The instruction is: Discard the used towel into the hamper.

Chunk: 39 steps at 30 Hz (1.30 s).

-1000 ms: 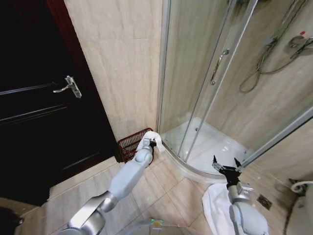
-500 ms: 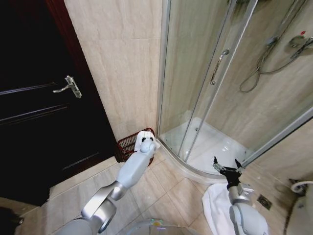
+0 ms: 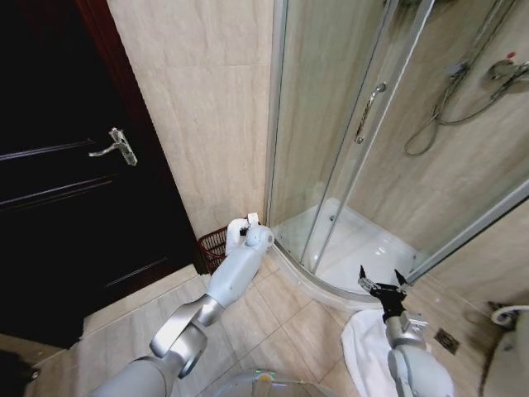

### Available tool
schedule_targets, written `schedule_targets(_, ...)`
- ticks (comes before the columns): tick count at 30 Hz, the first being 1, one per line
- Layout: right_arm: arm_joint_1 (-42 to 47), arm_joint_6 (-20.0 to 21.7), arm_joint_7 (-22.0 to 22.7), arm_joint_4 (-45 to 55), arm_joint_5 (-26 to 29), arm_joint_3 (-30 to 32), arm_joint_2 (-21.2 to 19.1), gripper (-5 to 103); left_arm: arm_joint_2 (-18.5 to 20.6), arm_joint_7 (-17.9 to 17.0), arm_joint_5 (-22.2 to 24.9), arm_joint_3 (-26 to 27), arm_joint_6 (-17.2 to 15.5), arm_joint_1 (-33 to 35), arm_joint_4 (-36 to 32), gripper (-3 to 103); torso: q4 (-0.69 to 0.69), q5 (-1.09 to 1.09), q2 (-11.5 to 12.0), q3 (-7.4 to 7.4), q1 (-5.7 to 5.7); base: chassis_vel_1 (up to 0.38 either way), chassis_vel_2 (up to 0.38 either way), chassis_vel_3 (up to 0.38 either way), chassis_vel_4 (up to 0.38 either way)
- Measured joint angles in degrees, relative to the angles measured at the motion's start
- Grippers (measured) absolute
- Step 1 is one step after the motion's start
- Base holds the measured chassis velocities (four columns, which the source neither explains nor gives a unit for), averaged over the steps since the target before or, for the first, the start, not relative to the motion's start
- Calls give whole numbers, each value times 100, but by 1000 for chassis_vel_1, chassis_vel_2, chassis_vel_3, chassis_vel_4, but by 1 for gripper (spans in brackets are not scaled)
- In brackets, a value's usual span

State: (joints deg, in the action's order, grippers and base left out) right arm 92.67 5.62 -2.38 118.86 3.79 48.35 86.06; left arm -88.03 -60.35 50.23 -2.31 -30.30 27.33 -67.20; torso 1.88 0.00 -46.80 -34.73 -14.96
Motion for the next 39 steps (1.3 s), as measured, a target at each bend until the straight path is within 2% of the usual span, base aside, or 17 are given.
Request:
schedule_targets(3, 14, -22, -2, 0, 2, -2, 0, 100, 1, -149, 65, 4, -23, -16, -23, 21, 0, 0, 0, 0, 0, 0, 0, 0, 0)
schedule_targets(4, 32, -38, -6, 1, 4, -2, 2, 100, -2, -237, 90, 1, -27, -30, -42, 31, 0, 0, 0, 0, 0, 0, 0, 0, 0)
schedule_targets(7, 46, -50, -13, 1, 5, -3, 4, 100, -5, -277, 91, -7, -27, -38, -53, 31, 0, 0, 0, 0, 0, 0, 0, 0, 0)
schedule_targets(10, 63, -70, -16, 1, 22, 4, 1, 100, -21, -367, 114, -28, -28, -75, -62, 53, -1, 0, 0, 0, 0, 0, 0, 0, 0)
schedule_targets(12, 62, -70, -17, 2, 29, 8, -3, 100, -16, -376, 120, -33, -37, -79, -65, 53, -1, 0, 0, 0, 0, 0, 0, 0, 0)
schedule_targets(17, 25, -70, -16, 2, 59, 27, -23, 100, 79, -508, 291, -99, -122, -125, -108, 70, -1, 0, 0, 0, 0, 0, 0, 0, 0)
schedule_targets(18, 0, -70, -16, -8, 61, 27, -16, 100, 113, -559, 344, -120, -144, -157, -109, 81, 0, 0, 0, 0, 0, 0, 0, 0, 0)
schedule_targets(20, -5, -70, -16, -12, 61, 25, -11, 100, 119, -572, 357, -125, -146, -166, -109, 81, 0, 0, 0, 0, 0, 0, 0, 0, 0)
schedule_targets(24, -24, -74, -16, -48, 59, 12, 10, 100, 154, -590, 379, -148, -142, -141, -218, 99, -1, 0, 0, 0, 0, 0, 0, 0, 0)
schedule_targets(27, -28, -79, -13, -53, 71, 27, -1, 100, 241, -506, 291, -188, -102, 15, -479, 100, -2, 0, 0, 0, 0, 0, 0, 0, 0)
schedule_targets(30, -25, -93, -8, -56, 85, 46, -20, 100, 518, -107, -12, -273, -60, 385, -1002, 100, -1, 0, 0, 0, 0, 0, 0, 0, 0)
schedule_targets(31, -26, -96, -6, -57, 95, 46, -28, 100, 729, 346, -383, -301, 26, 726, -1397, 100, 0, -1, 0, 1, 0, 0, 0, 0, 0)
schedule_targets(33, -27, -96, -5, -56, 99, 48, -30, 100, 858, 627, -649, -299, 107, 937, -1612, 100, 0, -1, 0, 0, 0, 0, 0, 0, 0)
schedule_targets(35, -38, -95, -5, -48, 114, 42, -35, 100, 1112, 1341, -1278, -244, 405, 1429, -2040, 100, -1, -3, 0, 0, 0, 0, 0, 0, 0)
schedule_targets(37, -54, -79, -4, -14, 135, 40, -58, 100, 1456, 2536, -2147, 27, 1032, 2092, -2454, 100, 1, -2, 0, 0, 0, 0, 0, 0, 0)
schedule_targets(38, -54, -79, -4, -14, 135, 40, -58, 100, 1456, 2536, -2147, 27, 1032, 2092, -2454, 100, 1, -2, 0, 0, 0, 0, 0, 0, 0)
schedule_targets(39, -60, -70, -4, 7, 146, 38, -72, 100, 1573, 2968, -2500, 174, 1372, 2339, -2591, 100, 0, -1, 0, 1, 0, 0, 0, 0, 0)
